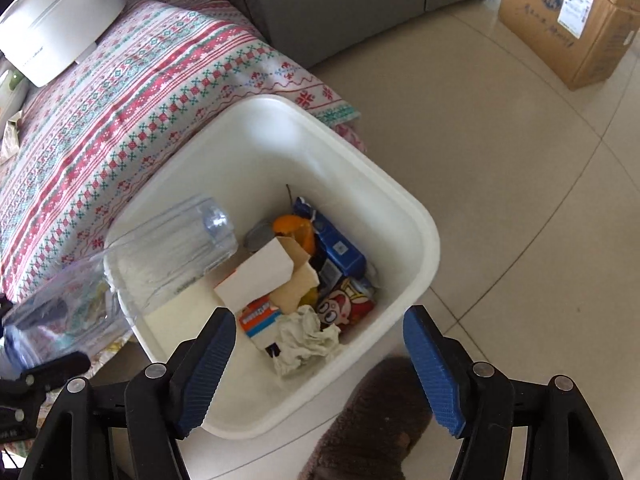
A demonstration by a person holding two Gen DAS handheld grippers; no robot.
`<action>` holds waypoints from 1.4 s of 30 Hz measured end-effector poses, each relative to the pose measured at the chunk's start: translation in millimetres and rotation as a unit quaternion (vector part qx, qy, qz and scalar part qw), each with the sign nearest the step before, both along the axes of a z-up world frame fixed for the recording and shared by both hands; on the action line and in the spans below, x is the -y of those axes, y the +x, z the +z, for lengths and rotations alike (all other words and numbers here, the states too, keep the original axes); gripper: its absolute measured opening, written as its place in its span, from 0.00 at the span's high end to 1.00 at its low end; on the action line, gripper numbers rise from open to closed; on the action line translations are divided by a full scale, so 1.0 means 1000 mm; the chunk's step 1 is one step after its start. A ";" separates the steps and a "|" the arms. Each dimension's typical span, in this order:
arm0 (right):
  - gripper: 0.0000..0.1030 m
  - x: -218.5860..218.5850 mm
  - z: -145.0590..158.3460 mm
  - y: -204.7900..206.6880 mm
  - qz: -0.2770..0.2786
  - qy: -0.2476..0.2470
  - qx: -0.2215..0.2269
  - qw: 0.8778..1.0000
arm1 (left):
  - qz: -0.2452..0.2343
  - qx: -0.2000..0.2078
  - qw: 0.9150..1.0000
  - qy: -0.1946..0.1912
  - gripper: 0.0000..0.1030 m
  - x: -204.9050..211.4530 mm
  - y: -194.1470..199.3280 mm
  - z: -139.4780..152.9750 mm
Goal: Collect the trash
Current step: 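Open both tools to drop the bottle and tissue into the bin, then grasp the white tissue with the left tool while the right tool grasps the paper wrapper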
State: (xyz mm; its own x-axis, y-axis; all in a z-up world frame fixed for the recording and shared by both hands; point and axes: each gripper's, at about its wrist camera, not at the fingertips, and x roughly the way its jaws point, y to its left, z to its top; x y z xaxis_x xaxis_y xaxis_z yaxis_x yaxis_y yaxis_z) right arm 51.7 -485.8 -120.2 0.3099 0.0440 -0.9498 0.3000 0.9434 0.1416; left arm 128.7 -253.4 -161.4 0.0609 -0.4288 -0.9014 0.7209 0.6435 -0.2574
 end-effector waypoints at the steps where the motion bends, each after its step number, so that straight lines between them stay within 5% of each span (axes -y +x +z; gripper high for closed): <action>1: 0.28 0.001 0.000 -0.001 0.000 0.000 0.000 1.000 | 0.002 -0.001 1.000 -0.002 0.39 0.004 0.002 -0.001; 4: 0.28 0.003 0.000 -0.005 0.001 0.001 0.001 1.000 | 0.000 0.011 1.000 0.000 0.38 0.015 0.002 -0.006; 7: 0.27 0.005 0.003 -0.008 0.001 -0.004 0.003 1.000 | 0.007 0.050 0.999 0.021 0.14 0.020 0.001 -0.005; 13: 0.23 0.002 0.007 -0.005 0.007 -0.009 0.009 1.000 | 0.044 0.068 0.997 -0.006 0.02 -0.003 0.006 0.018; 26: 0.21 -0.041 0.020 0.016 0.044 -0.027 0.019 0.998 | 0.134 0.095 0.986 0.001 0.00 -0.099 0.013 0.053; 42: 0.19 -0.156 0.052 0.072 0.128 -0.035 0.059 0.989 | 0.282 0.123 0.951 0.012 0.00 -0.252 0.032 0.075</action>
